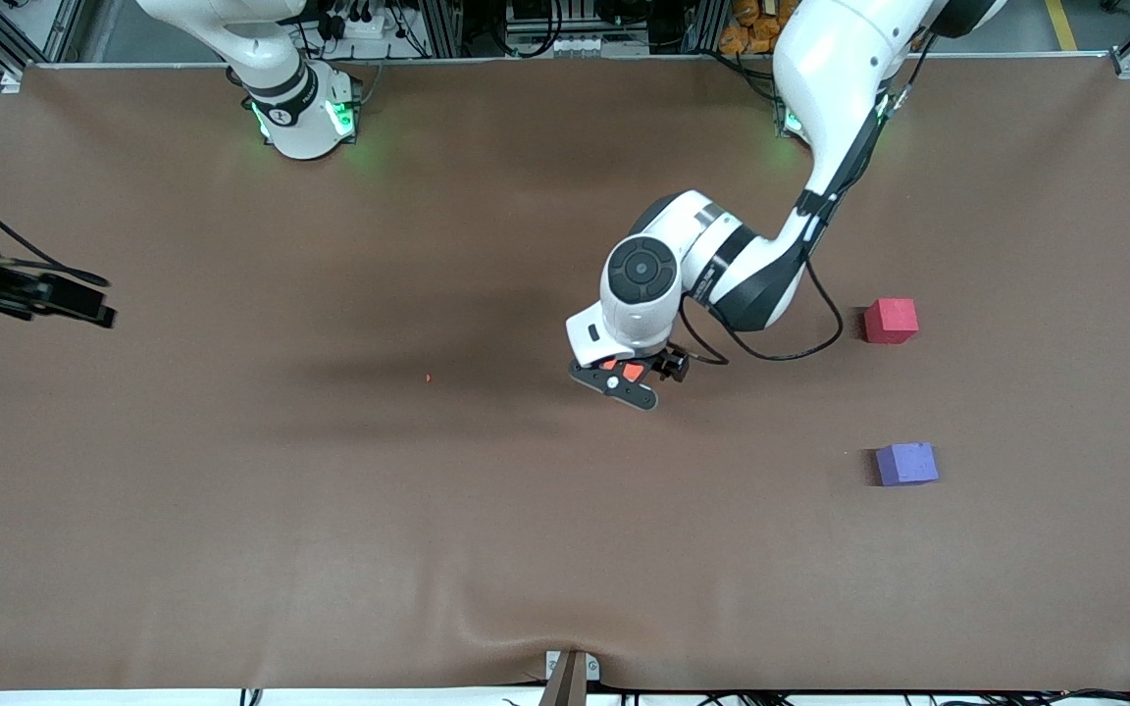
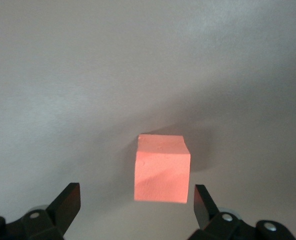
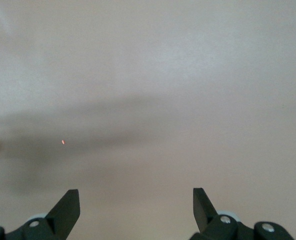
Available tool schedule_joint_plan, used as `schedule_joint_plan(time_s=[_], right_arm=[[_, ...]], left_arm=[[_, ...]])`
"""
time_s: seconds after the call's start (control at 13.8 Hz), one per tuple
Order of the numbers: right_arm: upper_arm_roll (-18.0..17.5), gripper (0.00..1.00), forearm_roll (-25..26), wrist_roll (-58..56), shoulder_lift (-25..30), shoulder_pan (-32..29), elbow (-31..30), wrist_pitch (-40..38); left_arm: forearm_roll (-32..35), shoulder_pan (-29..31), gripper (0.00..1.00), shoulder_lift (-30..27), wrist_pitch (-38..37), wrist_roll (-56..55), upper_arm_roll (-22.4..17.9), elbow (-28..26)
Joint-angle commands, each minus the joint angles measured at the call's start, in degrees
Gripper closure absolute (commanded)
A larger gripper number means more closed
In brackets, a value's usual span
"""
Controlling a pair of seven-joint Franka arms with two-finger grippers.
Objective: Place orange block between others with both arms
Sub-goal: 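Grasp the orange cube with the left gripper while the right gripper withdraws, then carry the orange cube with the left gripper between the pink and purple cubes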
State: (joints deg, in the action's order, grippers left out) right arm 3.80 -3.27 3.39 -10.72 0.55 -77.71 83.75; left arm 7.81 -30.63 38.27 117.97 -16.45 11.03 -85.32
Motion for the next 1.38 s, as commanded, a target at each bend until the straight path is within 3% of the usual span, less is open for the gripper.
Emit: schedule_joint_plan(time_s=[0.0, 0.51, 0.58, 0.65, 0.72, 0.87, 1.09, 1.3], right_arm=[[-1.42, 0.00, 1.77, -3.55, 3.94, -1.51, -3.23, -1.13], [-1.42, 0.00, 3.35, -7.34, 9.13, -1.43, -5.97, -5.09], [-1.42, 0.00, 3.35, -7.17, 9.74, -1.42, -6.14, -5.52], [-1.42, 0.00, 3.09, -6.65, 9.84, -1.16, -6.14, -6.40], [-1.42, 0.00, 2.83, -6.55, 9.84, -0.73, -6.14, -6.41], [-1.34, 0.00, 2.74, -6.55, 9.84, 0.15, -6.14, -6.14], [-1.16, 0.00, 2.65, -6.47, 9.84, 0.51, -6.32, -6.40], [-1.07, 0.00, 2.48, -6.46, 11.50, 1.04, -10.17, -7.11]], left_arm=[[-0.24, -1.44, 0.00, 1.98, 1.38, -1.21, 0.14, 0.51], [0.01, -2.06, 0.00, 4.35, 7.54, -4.29, 0.05, -3.98], [0.01, -2.06, 0.07, 4.53, 7.54, -4.29, 0.05, -4.59], [0.01, -2.06, 0.27, 4.44, 7.54, -4.20, 0.05, -5.12], [0.01, -1.80, 0.47, 4.36, 7.27, -4.20, -0.04, -5.38], [-0.08, -0.93, 1.00, 3.83, 6.57, -4.55, -0.13, -5.65], [0.01, 5.12, 1.00, -1.77, -0.96, -5.26, -0.30, -5.56], [-0.52, 15.91, 1.00, -9.07, -8.36, -3.94, 0.66, -6.61]])
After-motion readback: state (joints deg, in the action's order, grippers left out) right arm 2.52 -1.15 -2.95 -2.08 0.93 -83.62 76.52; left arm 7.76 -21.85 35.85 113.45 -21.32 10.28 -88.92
